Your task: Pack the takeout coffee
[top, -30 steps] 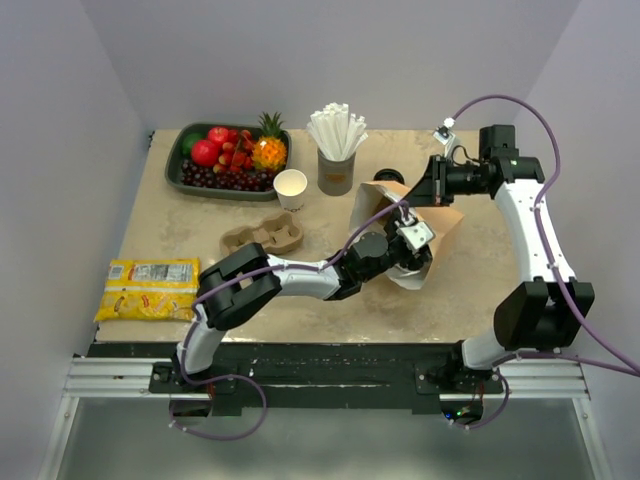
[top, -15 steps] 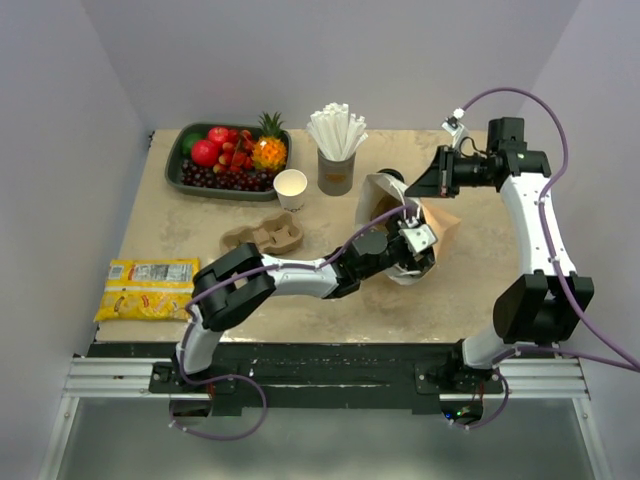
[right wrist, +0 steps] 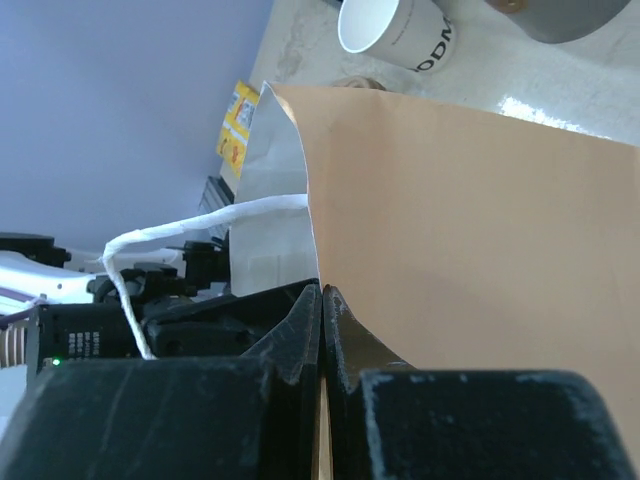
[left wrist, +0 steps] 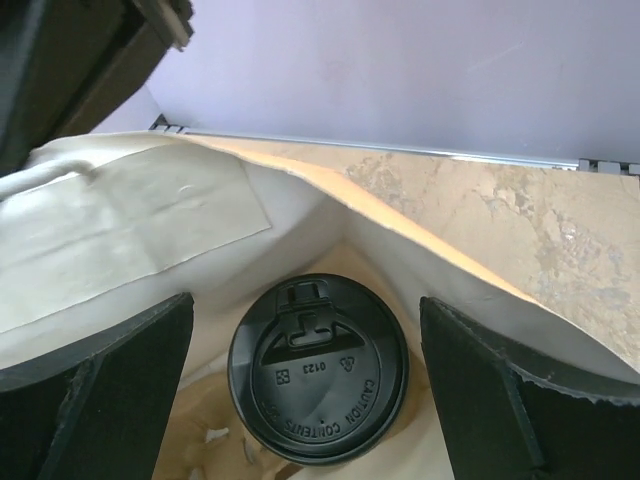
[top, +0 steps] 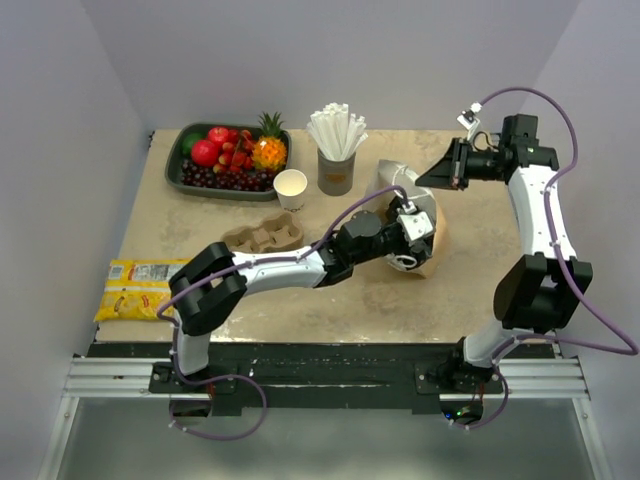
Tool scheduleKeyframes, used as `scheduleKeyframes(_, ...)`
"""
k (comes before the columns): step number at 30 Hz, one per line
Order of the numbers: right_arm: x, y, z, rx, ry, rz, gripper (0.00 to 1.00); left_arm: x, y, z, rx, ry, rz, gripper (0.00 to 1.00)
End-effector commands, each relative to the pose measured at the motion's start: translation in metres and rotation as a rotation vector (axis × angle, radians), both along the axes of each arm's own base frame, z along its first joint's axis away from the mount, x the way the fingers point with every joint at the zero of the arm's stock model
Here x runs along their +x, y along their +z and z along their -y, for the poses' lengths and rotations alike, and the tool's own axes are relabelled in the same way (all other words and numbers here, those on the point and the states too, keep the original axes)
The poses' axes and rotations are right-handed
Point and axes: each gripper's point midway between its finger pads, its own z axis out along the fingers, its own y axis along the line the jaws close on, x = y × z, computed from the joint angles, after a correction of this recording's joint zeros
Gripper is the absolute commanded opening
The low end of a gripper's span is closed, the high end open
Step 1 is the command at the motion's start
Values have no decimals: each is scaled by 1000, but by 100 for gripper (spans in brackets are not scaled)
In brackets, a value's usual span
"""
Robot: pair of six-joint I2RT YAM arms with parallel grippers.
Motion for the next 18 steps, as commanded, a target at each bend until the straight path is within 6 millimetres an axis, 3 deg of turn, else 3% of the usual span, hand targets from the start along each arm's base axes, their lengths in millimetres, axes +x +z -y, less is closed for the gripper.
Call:
scheduleKeyframes(1, 19, 12, 17, -6, -29, 87, 0, -7, 61, -4, -95, -74, -37, 100)
scheduleKeyframes(5, 30, -8, 34, -42, -87, 39, 0, -7, 89, -6, -137, -118, -60, 100)
scheduleKeyframes(10, 40, -27, 64, -120, -182, -3, 0, -25, 130, -2, -184, -243, -20, 100)
scheduleKeyframes(11, 41, -33, 70, -149, -203, -23, 0, -25, 130, 1, -180, -249, -26, 100)
scheduleKeyframes(18, 44, -44, 79, -208, -222, -6, 0, -24, 198, 2, -304, -253, 31, 100)
